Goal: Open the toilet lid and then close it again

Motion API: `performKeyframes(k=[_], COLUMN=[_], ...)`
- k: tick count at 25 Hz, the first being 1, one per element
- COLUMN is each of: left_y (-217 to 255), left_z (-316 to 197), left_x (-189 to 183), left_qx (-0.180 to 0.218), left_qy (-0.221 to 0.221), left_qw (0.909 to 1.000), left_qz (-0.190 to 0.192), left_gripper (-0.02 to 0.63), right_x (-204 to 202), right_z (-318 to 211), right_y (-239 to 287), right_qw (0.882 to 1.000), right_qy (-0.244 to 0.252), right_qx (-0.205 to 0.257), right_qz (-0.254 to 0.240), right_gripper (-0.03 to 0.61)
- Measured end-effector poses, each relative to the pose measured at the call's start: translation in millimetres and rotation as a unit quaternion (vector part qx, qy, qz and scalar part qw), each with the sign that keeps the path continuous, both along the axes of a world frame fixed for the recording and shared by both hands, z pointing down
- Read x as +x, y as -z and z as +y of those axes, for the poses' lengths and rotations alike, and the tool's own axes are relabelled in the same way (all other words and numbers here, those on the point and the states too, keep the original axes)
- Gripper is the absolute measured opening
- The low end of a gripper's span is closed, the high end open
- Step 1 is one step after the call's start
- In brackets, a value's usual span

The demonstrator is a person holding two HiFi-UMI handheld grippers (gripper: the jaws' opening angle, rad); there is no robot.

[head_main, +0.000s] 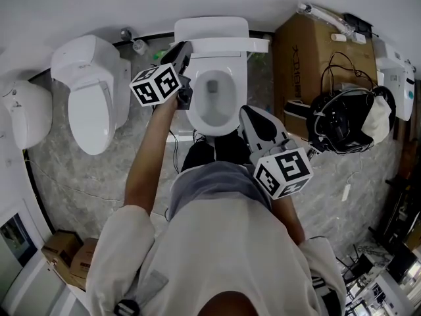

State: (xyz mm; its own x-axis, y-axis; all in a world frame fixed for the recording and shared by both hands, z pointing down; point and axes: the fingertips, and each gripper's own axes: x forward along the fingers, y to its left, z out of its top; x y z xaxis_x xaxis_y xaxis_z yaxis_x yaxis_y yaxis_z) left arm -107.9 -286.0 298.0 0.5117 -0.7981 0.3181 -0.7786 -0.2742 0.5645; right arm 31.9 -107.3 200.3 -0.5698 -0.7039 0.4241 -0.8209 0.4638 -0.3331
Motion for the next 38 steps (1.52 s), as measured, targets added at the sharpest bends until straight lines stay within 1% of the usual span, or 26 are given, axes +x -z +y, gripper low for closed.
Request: performKeyframes(k=[4,17,24,29,38], left_y=[4,16,20,23,26], left_z=[-14,-58,-84,-101,-130], left_x=[0,-1,-3,-4,-4], left_qx=[0.003,0.015,0.019,0.026,0.024], left_qy=[0.004,0.014,0.016,0.017,0.008], left_qw=[1.0,0.9998,0.9995,0.9994,0.999], left_qz=[-0.008,-0.006,-0.018,-0.015,-0.036], left_gripper=[0.054,0.054,0.054,0.054,0.052], right_x=[3,17,26,31,38], right_z=[-6,-19,-28,-32,-40], right_y=[0,-1,-2,-4,-7], right_qw=[1.0,1.0,1.0,1.0,0.999], right_qy=[-0.002,-0.011,-0.019,-0.023,-0.034], right_qx=[0.001,-0.003,-0.007,-0.009,-0.015], right_qz=[0.0,0.001,0.002,0.005,0.006], right_gripper=[0.011,0.011,0.011,0.011,0.011])
